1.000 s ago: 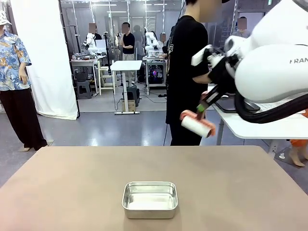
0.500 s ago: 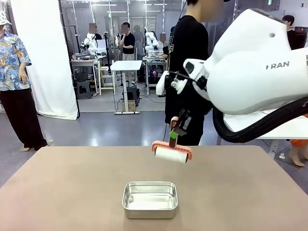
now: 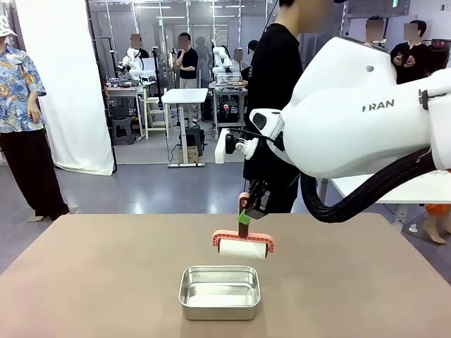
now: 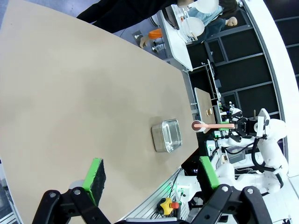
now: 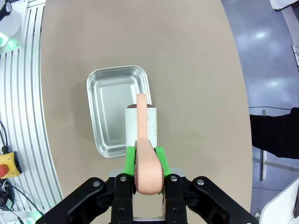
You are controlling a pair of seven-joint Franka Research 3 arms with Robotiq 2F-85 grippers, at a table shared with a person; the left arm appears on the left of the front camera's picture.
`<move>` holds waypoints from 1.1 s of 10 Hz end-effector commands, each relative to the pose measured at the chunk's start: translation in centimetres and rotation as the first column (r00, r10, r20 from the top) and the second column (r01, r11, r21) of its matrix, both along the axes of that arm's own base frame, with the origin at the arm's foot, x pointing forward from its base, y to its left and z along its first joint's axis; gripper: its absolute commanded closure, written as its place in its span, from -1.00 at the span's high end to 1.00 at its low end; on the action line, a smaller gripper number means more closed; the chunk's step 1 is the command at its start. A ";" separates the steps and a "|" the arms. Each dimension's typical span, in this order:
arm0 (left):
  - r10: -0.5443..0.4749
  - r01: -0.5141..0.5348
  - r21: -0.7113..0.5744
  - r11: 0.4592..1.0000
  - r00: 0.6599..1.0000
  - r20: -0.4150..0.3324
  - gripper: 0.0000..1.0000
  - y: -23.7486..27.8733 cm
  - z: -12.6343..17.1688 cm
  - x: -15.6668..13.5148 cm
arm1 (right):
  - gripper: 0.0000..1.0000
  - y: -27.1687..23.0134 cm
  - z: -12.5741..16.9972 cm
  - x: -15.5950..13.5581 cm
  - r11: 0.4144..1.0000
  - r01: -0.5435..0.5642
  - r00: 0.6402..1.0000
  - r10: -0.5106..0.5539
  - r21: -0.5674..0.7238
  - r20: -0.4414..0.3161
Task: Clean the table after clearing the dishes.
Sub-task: Place the Lint Roller back on top of the Airtight Container.
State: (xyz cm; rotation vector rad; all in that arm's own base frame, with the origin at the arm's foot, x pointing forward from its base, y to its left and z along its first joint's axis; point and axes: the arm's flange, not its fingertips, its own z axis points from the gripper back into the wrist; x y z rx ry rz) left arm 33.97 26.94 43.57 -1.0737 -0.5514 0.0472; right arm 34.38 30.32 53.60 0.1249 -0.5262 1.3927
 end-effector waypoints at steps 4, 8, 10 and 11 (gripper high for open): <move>0.001 -0.001 -0.004 1.000 1.000 0.014 1.00 0.1 0.0 -0.3 | -0.58 -0.2 0.6 0.0 1.000 0.000 1.000 0.000 0.017 0.017; 0.001 -0.001 -0.004 1.000 1.000 0.014 1.00 0.1 0.0 -0.3 | -0.58 2.7 -2.6 1.6 0.995 -0.100 0.995 0.099 -0.023 -0.031; 0.001 -0.001 -0.004 1.000 1.000 0.014 1.00 0.1 0.0 -0.3 | -0.58 4.1 -4.3 2.0 0.992 -0.115 0.993 0.113 -0.042 -0.044; 0.001 -0.001 -0.004 1.000 1.000 0.014 1.00 0.1 0.0 -0.3 | -0.58 5.1 -5.3 2.3 0.991 -0.123 0.991 0.120 -0.046 -0.060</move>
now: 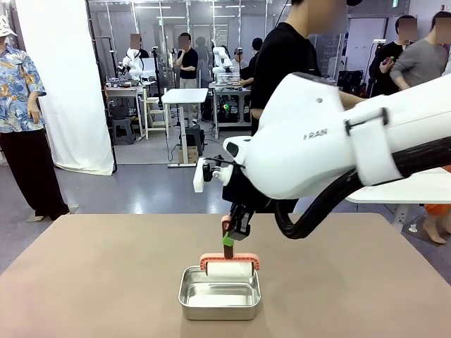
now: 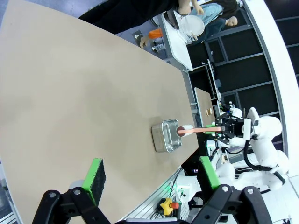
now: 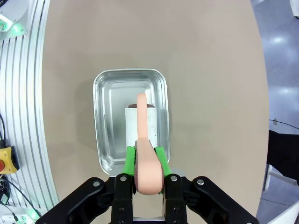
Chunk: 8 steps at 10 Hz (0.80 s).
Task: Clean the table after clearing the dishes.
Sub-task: Place the Lint Roller back on top of the Airtight Container.
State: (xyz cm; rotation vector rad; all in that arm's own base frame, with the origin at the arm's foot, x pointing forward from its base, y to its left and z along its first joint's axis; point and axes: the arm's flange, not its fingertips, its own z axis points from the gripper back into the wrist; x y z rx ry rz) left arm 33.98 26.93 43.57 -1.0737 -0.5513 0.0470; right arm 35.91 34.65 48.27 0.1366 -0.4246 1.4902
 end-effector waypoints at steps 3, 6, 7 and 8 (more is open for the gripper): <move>0.001 -0.001 -0.004 1.000 1.000 0.014 1.00 0.1 0.0 -0.3 | -0.58 2.3 -2.6 1.6 0.999 -0.038 0.999 0.039 0.008 -0.017; 0.001 -0.001 -0.004 1.000 1.000 0.014 1.00 0.1 0.0 -0.3 | -0.58 2.5 -4.8 2.3 0.999 -0.040 0.998 0.041 0.022 -0.056; 0.001 -0.001 -0.004 1.000 1.000 0.014 1.00 0.1 0.0 -0.3 | -0.58 2.8 -6.0 2.2 0.999 -0.037 0.996 0.038 0.020 -0.075; 0.001 -0.001 -0.004 1.000 1.000 0.014 1.00 0.1 0.0 -0.3 | -0.58 2.9 -6.7 2.4 0.999 -0.037 0.996 0.039 0.022 -0.077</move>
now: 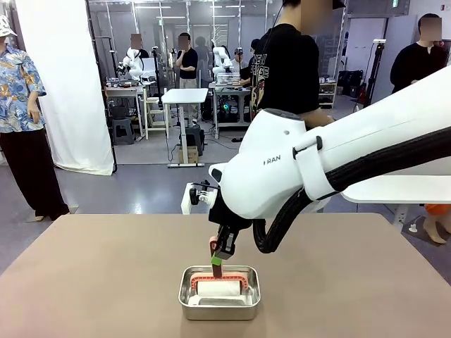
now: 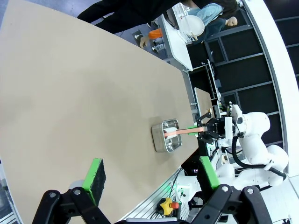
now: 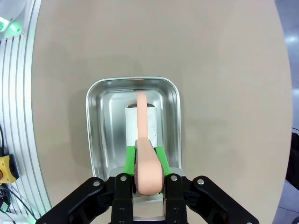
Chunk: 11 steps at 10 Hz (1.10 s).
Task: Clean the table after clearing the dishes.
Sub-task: Place the Lint Roller back on top of the Airtight Container.
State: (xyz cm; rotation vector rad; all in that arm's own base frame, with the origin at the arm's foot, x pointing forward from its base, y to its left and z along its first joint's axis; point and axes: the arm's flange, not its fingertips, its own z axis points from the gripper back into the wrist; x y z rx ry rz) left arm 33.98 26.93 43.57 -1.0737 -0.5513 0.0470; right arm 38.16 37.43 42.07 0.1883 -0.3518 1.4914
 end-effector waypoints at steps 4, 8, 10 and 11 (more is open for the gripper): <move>0.001 -0.001 -0.004 1.000 1.000 0.014 1.00 0.1 0.0 -0.3 | -0.58 -0.6 -2.9 1.2 0.997 -0.068 0.998 0.068 0.030 -0.004; 0.001 -0.001 -0.004 1.000 1.000 0.014 1.00 0.1 0.0 -0.3 | -0.58 -1.0 -4.6 1.7 0.996 -0.087 0.994 0.085 -0.025 -0.063; 0.001 -0.001 -0.004 1.000 1.000 0.014 1.00 0.1 0.0 -0.3 | -0.58 -1.0 -4.3 2.0 0.996 -0.082 0.995 0.079 -0.034 -0.061; 0.001 -0.001 -0.004 1.000 1.000 0.014 1.00 0.1 0.0 -0.3 | -0.58 -0.9 -4.1 2.0 0.996 -0.078 0.995 0.076 -0.030 -0.059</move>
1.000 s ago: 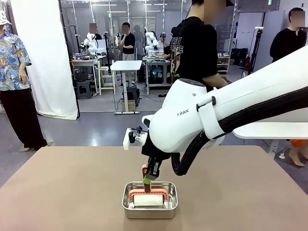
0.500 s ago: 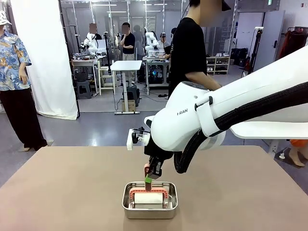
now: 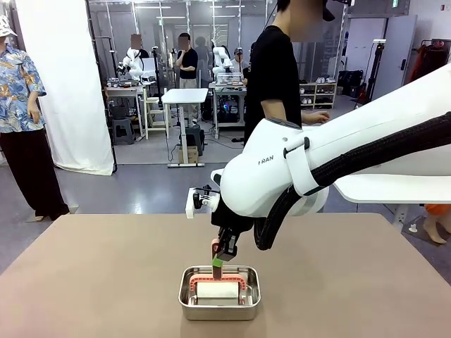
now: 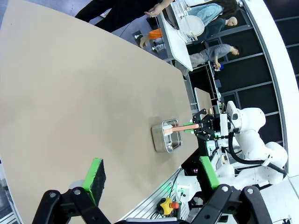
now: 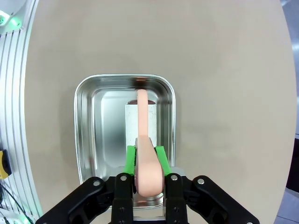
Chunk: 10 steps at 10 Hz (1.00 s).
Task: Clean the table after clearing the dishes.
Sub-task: Place the Lint Roller back on top of the Airtight Container.
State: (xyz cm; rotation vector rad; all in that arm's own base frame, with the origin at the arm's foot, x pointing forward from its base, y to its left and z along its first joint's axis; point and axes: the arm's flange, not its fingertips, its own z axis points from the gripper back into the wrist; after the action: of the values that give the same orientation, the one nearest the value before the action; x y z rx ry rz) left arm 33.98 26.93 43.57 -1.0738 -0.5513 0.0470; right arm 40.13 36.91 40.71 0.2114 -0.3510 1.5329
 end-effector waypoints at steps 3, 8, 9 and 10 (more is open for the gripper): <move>0.001 -0.001 -0.004 1.000 1.000 0.014 1.00 0.1 0.0 -0.3 | -0.51 -0.5 -2.7 0.0 0.999 -0.025 0.999 0.023 -0.037 -0.045; 0.001 -0.001 -0.004 1.000 1.000 0.014 1.00 0.1 0.0 -0.3 | 0.06 -0.4 -1.2 -0.6 0.999 -0.017 1.000 0.017 -0.033 -0.016; 0.001 -0.001 -0.004 1.000 1.000 0.014 1.00 0.1 0.0 -0.3 | 0.20 -0.5 -0.9 -0.7 0.999 -0.012 1.000 0.011 -0.029 -0.012; 0.001 -0.001 -0.004 1.000 1.000 0.014 1.00 0.1 0.0 -0.3 | 0.30 -0.6 -0.5 -0.8 1.000 -0.009 1.000 0.009 -0.023 -0.005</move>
State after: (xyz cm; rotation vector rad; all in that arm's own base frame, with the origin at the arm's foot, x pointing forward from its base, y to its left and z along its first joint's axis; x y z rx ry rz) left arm 33.98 26.93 43.57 -1.0738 -0.5513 0.0470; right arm 39.91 36.76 39.83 0.2084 -0.3267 1.5403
